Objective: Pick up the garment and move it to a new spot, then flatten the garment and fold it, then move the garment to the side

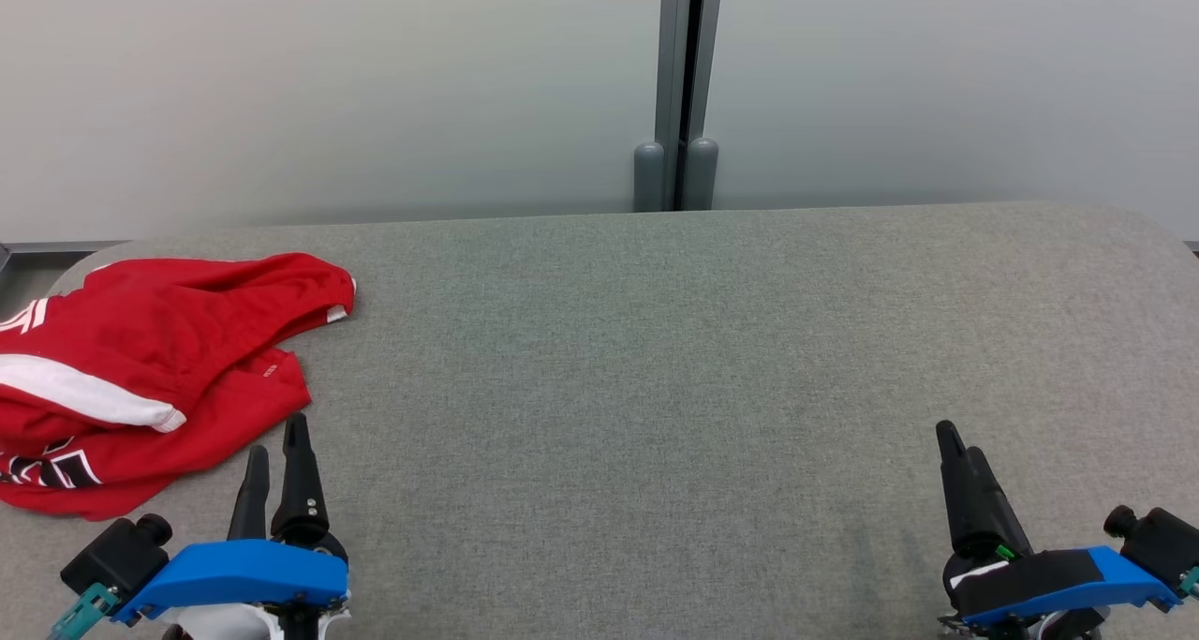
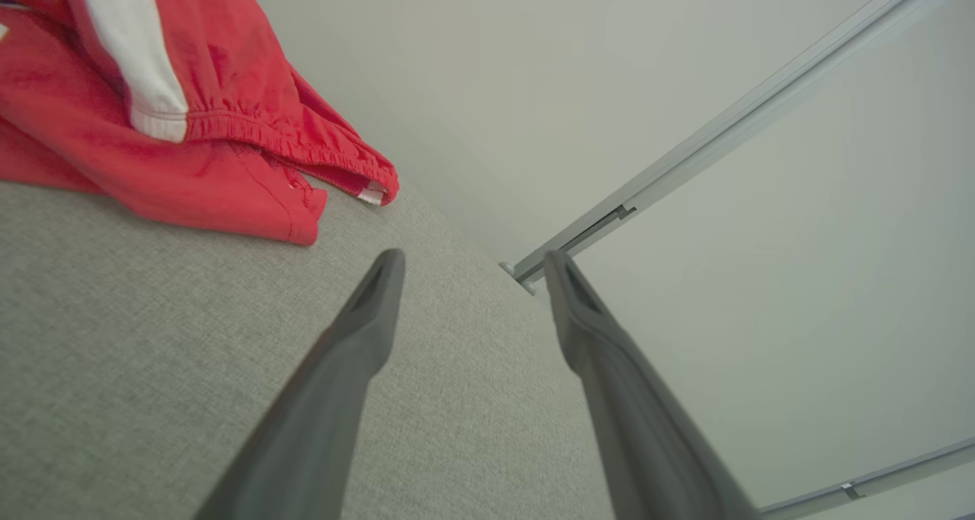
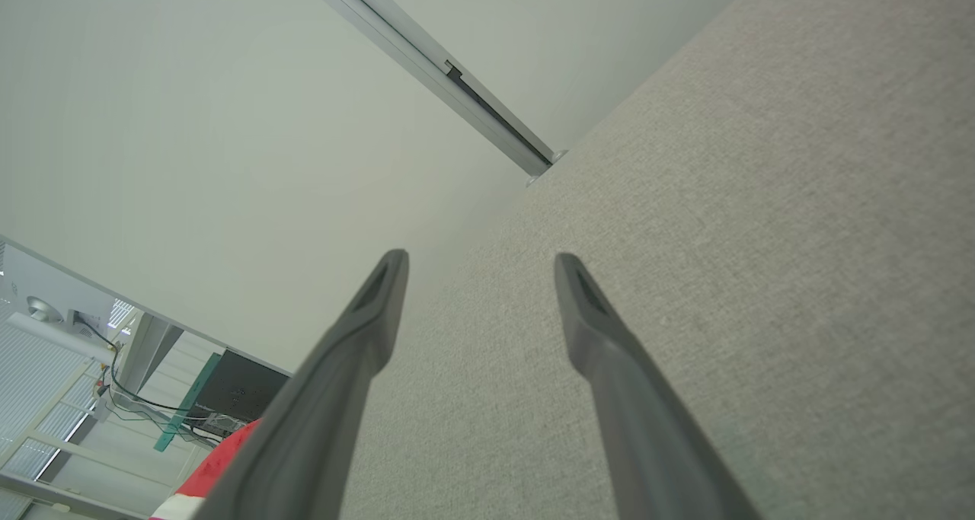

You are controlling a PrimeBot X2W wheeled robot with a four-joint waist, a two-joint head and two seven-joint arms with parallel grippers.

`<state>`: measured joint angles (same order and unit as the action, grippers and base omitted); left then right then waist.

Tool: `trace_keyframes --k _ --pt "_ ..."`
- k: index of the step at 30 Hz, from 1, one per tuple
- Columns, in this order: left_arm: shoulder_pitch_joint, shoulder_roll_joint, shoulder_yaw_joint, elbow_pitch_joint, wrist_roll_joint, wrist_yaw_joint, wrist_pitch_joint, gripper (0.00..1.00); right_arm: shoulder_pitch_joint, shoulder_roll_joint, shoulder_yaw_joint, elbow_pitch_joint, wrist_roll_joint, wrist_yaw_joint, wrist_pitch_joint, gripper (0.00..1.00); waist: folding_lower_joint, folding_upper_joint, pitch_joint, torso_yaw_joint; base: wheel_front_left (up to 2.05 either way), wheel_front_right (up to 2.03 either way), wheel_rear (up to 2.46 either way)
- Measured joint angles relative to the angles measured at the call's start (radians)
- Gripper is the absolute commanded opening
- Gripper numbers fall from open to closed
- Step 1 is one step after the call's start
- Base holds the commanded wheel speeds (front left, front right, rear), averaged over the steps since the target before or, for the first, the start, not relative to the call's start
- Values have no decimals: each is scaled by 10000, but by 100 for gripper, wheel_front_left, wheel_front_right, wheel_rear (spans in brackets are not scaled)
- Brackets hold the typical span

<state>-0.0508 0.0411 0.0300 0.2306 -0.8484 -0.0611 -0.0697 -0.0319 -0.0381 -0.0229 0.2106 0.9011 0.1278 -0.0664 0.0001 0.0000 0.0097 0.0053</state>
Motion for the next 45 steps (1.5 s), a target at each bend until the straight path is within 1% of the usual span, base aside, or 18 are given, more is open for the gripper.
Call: trace_keyframes --k 17,30,45 --pt "75 15 -102 98 2075 -12 -520 100 50 -17 161 73 -2153 10 -537 100 0 0 11 62 0 0 0" --pt "81 31 -142 153 3427 2 -836 100 157 -31 205 59 -3432 12 -855 100 0 0 16 74 0 0 0" --pt "82 46 -230 558 4922 198 -1187 100 166 -44 307 134 -4922 12 -1210 100 0 0 -4 132 0 0 0"
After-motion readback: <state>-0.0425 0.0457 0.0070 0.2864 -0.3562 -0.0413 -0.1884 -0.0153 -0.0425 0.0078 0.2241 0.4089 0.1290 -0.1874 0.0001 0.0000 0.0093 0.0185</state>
